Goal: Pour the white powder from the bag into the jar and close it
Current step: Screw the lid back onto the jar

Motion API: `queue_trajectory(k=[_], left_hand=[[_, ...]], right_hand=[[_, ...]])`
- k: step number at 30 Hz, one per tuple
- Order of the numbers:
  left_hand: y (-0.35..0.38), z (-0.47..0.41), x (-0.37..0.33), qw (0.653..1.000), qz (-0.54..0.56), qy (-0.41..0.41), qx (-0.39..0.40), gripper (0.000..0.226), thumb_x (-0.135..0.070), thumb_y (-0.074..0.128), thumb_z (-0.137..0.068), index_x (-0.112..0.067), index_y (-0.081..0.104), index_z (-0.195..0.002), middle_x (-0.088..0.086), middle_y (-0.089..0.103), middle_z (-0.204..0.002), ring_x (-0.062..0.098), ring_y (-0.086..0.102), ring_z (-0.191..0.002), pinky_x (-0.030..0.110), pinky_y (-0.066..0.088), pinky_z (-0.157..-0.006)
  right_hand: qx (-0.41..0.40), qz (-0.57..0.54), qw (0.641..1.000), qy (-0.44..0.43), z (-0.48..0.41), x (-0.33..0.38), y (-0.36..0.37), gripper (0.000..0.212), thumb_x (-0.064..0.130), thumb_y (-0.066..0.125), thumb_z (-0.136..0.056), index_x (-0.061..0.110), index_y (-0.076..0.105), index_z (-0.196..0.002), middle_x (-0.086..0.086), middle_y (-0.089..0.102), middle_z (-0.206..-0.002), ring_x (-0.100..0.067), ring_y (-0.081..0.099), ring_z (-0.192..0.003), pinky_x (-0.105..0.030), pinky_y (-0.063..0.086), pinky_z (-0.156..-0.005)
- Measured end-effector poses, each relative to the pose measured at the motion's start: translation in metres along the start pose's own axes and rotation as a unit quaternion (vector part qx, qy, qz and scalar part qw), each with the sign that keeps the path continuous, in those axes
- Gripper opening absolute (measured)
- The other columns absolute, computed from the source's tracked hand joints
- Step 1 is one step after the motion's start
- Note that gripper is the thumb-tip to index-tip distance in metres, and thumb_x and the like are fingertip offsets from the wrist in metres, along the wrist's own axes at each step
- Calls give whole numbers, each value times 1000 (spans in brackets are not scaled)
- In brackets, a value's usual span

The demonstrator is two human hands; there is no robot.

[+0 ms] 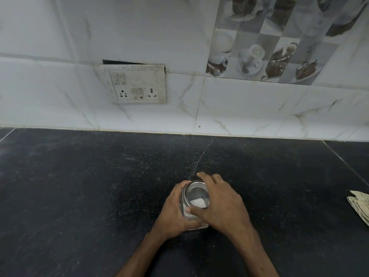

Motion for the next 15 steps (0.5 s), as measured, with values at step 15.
queue_trajectory(k=[15], left_hand=[[-1, -1, -4, 1000, 0, 6, -4, 101, -44, 97, -54, -34, 44, -139, -6, 58, -134, 20, 60, -124, 41, 52, -100]], right_hand=[[25, -35, 998, -47, 6, 7, 3, 98, 52, 75, -72, 46, 16, -151, 18, 29, -157, -12, 37, -140, -32, 38, -108]])
Point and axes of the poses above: each hand's wrist, its own z-axis away from the middle knuckle, its own y-axis out of the palm, x = y × z, the point moved 8 cm from there along -z, towards the middle knuckle
